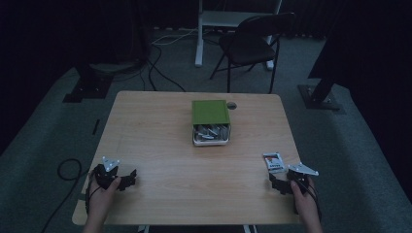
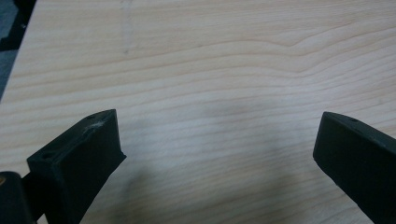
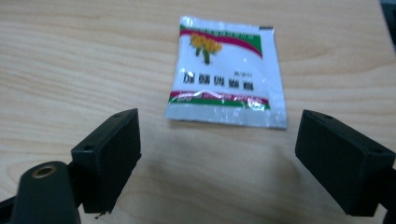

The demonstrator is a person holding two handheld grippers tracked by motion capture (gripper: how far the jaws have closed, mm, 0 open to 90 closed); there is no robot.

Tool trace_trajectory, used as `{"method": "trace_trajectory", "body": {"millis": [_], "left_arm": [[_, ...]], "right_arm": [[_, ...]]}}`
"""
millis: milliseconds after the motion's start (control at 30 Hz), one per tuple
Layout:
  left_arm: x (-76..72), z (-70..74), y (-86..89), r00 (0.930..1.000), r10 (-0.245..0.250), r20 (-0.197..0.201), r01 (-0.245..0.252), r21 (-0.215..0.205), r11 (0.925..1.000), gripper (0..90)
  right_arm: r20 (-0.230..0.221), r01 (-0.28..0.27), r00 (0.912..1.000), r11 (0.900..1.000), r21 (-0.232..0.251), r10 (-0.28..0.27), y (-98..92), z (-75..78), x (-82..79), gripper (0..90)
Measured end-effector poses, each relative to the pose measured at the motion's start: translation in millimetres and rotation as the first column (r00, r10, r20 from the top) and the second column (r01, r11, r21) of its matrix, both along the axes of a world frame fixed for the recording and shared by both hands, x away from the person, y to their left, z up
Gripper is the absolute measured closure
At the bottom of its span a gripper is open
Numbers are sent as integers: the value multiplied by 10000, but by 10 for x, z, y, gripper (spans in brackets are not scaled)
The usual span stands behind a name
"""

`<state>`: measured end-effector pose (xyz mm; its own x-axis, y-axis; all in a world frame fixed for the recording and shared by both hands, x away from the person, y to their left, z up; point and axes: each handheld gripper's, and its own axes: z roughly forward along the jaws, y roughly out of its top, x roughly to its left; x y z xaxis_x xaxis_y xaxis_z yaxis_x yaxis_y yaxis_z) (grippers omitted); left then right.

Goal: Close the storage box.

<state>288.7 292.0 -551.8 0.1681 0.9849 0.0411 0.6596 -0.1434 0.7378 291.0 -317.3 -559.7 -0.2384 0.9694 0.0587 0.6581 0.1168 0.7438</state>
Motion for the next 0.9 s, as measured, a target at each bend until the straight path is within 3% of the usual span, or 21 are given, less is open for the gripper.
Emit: {"method": "trace_trajectory", "body": {"millis": [167,267,567,700,900], "left_arm": [[-40,-32,32,9996,212,-171,-213,-29,9998,18],[-64,-46,37,9991,349,-255,-345,156,9993,18],[-123,-57,91,9951,946,-294,-940,190,9954,18],[-144,-59,98,9904,1353,-292,-1344,318,9904,18],[-167,-67,109,9788,1929,-686,-1932,16,9812,18]], "right_arm": [[-312,274,9991,9992,-282,-283,-2,-32,-3,139],[-399,396,9984,9984,-406,-412,-10,-26,-8,139],[-148,617,9979,9969,-493,-625,-4,-53,-41,133],[-156,629,9978,9969,-479,-637,-5,-54,-41,132],[-163,631,9978,9969,-473,-640,-6,-54,-42,131]]}}
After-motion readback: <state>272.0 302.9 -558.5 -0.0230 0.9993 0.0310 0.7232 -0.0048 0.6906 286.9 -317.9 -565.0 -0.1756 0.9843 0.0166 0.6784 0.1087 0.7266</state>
